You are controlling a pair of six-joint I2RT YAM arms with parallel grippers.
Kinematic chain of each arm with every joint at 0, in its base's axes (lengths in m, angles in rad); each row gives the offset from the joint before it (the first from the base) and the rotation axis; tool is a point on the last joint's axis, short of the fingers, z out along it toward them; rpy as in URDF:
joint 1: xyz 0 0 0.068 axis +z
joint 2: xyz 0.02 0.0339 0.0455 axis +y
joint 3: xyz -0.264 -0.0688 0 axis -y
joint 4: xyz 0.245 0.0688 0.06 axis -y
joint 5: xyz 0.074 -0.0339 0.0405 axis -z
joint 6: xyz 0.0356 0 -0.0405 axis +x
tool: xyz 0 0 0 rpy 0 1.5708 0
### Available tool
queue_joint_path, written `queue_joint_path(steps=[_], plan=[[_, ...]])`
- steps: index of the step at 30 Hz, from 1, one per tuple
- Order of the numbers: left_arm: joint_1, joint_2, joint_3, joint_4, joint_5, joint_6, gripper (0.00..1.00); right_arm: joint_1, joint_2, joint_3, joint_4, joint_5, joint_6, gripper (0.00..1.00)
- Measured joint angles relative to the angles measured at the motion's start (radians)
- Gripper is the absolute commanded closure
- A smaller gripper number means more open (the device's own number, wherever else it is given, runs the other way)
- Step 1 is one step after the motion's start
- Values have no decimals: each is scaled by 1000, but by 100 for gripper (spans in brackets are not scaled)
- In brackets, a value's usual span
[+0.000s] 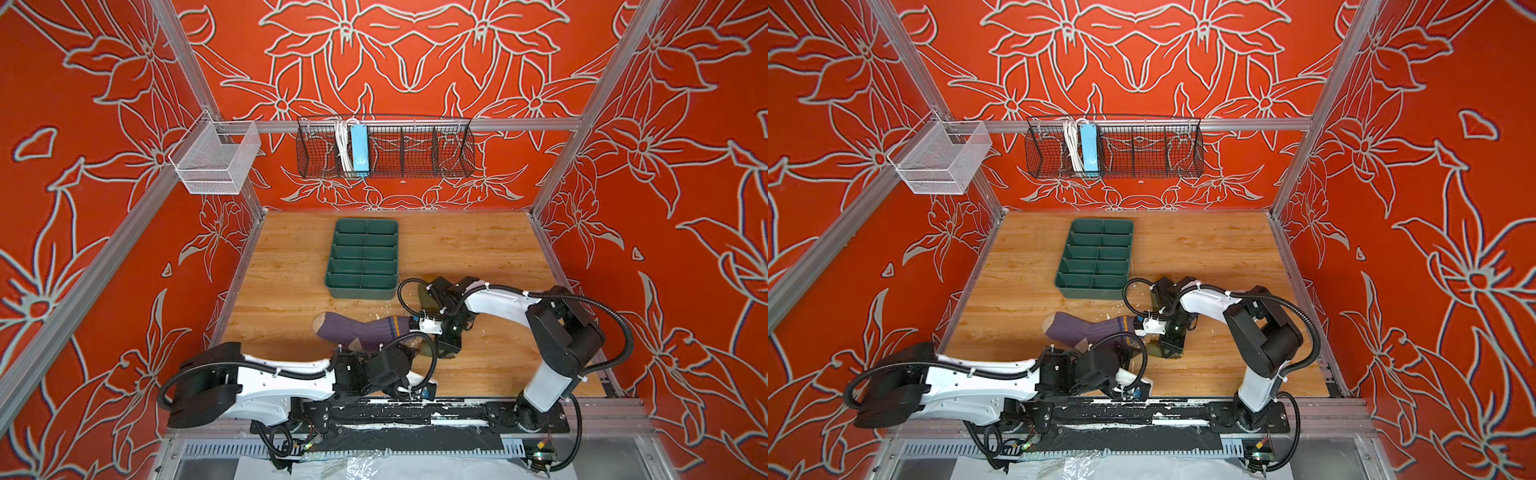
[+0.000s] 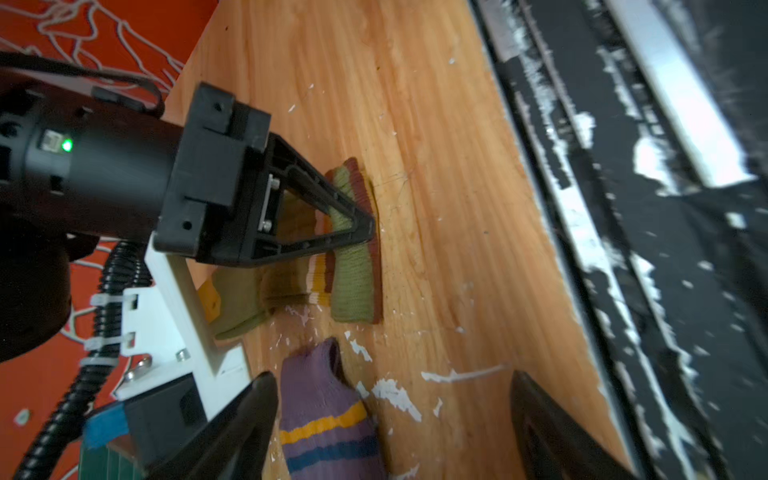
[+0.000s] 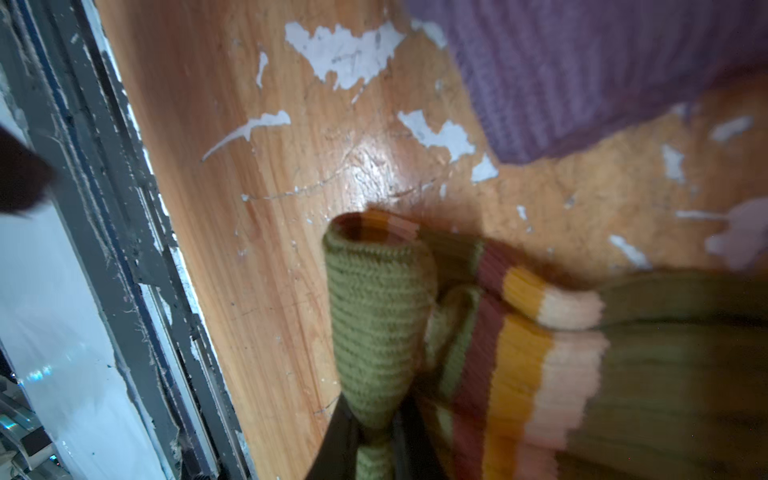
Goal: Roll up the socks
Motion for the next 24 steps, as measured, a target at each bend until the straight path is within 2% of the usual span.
queue_joint_path(steps=[3, 5, 9, 12, 17, 24], plan=[[-2, 70, 8, 132, -51, -26, 14, -6, 0, 0, 0, -7, 0, 100], [-2, 179, 28, 221, -90, -37, 15, -10, 0, -1, -1, -18, 0, 100], [-2, 313, 36, 295, -141, -48, 22, -11, 0, -3, 0, -26, 2, 100], [-2, 363, 55, 347, -160, -48, 29, -11, 0, -3, 0, -26, 6, 100], [0, 441, 90, 395, -183, -45, 50, -11, 0, -3, -1, -27, 10, 100], [13, 500, 128, 411, -201, -48, 61, -11, -1, -3, -2, -26, 11, 100]])
